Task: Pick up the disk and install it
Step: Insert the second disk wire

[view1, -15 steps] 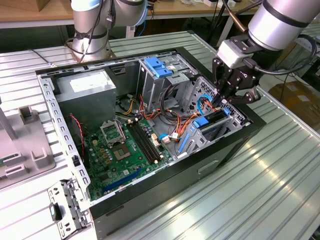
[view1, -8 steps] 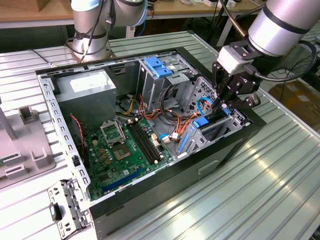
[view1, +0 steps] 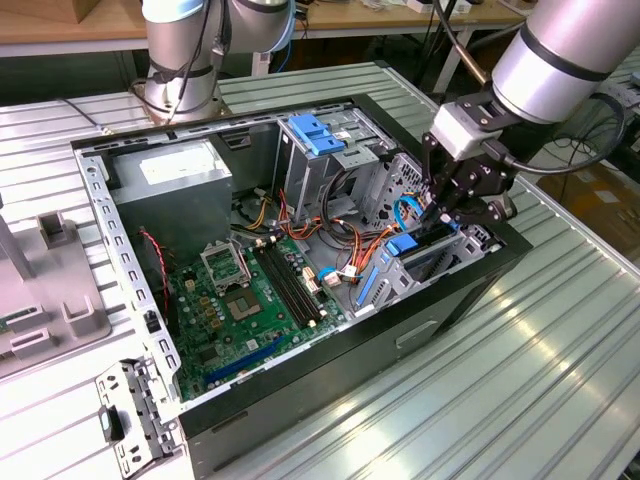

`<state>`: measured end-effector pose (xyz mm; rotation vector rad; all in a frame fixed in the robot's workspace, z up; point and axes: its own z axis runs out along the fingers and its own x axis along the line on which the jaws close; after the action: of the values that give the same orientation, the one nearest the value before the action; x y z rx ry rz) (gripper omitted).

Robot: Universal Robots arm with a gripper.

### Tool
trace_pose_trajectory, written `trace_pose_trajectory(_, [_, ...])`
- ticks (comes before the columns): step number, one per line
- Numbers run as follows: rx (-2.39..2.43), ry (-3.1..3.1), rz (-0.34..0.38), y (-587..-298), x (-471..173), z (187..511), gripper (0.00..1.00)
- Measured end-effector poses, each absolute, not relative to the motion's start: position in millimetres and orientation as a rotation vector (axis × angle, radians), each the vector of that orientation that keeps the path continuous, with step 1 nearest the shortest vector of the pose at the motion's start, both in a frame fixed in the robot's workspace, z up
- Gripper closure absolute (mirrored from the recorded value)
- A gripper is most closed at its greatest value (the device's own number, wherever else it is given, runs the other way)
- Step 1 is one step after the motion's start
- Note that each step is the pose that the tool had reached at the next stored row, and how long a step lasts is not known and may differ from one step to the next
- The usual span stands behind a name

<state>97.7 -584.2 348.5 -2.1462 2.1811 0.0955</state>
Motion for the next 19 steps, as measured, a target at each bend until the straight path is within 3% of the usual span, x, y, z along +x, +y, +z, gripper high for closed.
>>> trace_pose_trajectory(19, [-2.149, 2.174, 0.100, -591.7, 94.0, 344.0, 0.84])
